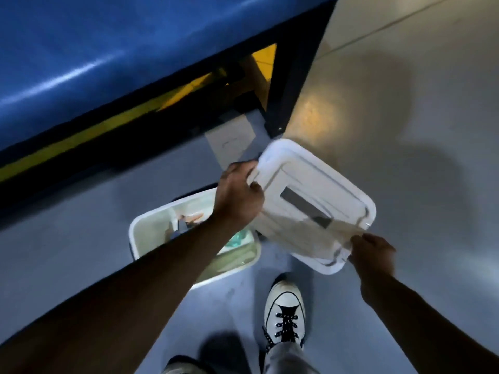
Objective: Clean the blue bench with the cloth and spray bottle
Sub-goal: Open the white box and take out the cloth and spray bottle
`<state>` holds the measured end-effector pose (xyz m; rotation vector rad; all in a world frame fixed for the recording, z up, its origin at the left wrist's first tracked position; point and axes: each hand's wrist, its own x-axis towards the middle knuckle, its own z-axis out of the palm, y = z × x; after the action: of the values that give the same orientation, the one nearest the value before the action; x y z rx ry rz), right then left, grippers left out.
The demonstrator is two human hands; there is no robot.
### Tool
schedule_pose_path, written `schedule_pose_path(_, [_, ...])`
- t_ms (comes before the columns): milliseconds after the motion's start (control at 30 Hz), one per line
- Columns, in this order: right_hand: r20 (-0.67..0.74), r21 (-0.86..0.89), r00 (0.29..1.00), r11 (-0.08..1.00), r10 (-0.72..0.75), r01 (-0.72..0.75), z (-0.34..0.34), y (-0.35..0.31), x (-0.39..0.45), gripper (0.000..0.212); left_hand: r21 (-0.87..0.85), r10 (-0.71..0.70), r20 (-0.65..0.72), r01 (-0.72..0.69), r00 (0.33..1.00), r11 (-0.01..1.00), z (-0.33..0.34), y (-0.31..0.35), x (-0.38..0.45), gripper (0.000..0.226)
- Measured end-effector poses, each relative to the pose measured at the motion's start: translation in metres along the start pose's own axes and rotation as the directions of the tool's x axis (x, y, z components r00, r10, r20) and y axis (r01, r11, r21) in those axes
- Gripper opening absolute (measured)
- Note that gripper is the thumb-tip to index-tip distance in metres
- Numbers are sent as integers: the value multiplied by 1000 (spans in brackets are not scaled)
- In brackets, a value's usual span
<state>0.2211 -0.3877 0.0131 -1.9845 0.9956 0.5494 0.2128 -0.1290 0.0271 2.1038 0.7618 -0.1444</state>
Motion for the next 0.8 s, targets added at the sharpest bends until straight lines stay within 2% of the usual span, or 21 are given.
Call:
schedule_pose_path(67, [-15,97,996,991,93,-91,-4,13,26,17,31,11,150,-16,989,999,40,12,30,58])
schedule_pose_path(133, [-7,206,981,960,193,-188,0,24,54,19,106,-9,259,-19,966,994,81,12,59,54])
schedule_pose_path(233, [92,296,948,901,305,-319,15,43,91,13,152,-76,323,28,943,988,128,-1,94,57])
schedule_pose_path(367, [178,293,925,879,336,-376,32,58,118,27,151,-143,369,93,918,984,162,-25,119,63])
schedule_pose_path(467, [169,242,923,894,345,-378,32,64,121,26,207,-127,433,39,893,978,164,-40,112,71])
schedule_pose_path(533, [123,188,939,922,321,-339,27,62,111,15,244,-71,413,-35,908,969,154,-44,101,67])
schedule_pose_path(633, [84,59,984,985,156,-162,19,51,82,30,167,22,288,-73,957,983,119,-42,79,47])
schedule_pose_path(733, [186,-56,982,998,-22,33,18,24,32,28,1,95,147,-96,985,995,59,-39,44,30])
schedule_pose_path(800, [285,-147,948,971,-141,189,25,7,-1,22,-91,62,43,-58,997,994,18,-45,15,18])
